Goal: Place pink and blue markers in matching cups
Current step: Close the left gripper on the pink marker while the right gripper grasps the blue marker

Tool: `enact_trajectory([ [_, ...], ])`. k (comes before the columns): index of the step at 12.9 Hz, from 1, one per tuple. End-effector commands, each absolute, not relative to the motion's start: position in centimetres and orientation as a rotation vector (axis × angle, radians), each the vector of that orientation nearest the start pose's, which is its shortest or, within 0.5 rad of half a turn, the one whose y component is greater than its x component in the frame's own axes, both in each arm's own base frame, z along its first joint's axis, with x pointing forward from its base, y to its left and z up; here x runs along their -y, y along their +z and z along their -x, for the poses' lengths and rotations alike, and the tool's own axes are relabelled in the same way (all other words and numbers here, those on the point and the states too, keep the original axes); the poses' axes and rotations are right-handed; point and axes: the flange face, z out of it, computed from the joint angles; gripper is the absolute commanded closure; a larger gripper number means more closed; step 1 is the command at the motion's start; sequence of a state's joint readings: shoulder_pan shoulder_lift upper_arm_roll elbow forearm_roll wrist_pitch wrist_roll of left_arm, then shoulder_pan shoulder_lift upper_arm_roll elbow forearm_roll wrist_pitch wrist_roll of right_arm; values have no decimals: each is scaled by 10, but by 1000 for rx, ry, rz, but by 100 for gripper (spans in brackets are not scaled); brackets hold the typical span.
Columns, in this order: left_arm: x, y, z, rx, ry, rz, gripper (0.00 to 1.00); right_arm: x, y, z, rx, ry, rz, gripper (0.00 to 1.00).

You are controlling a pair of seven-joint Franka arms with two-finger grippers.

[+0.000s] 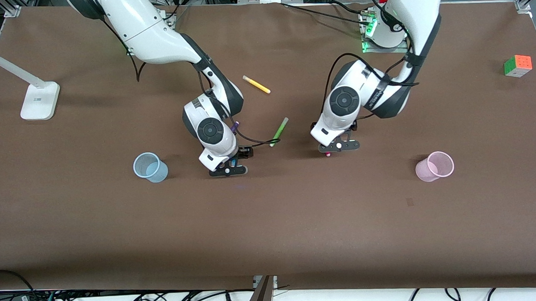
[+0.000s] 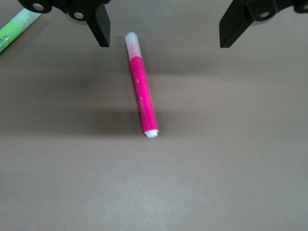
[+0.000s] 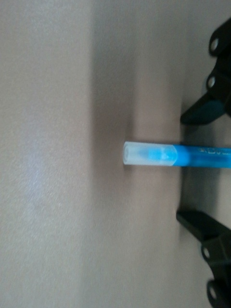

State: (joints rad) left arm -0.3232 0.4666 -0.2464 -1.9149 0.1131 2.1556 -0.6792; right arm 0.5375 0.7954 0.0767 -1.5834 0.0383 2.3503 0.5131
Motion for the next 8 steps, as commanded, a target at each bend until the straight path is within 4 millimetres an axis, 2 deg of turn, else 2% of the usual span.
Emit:
enact_trajectory([
  [1,329,219,-502,60,272,3003,0,-390,159,-568,77,101,3084,100],
  [2,329,213,-500,61,284,2998,0,-389,159,-568,68,104,3084,100],
  [4,332,185,-493,60,323,2991,0,-388,163,-570,67,99,3084,100],
  [6,347,178,-484,51,309,3000,0,-386,166,-572,73,93,3083,100],
  [8,347,173,-483,49,321,2995,0,-383,169,-575,60,90,3077,100],
])
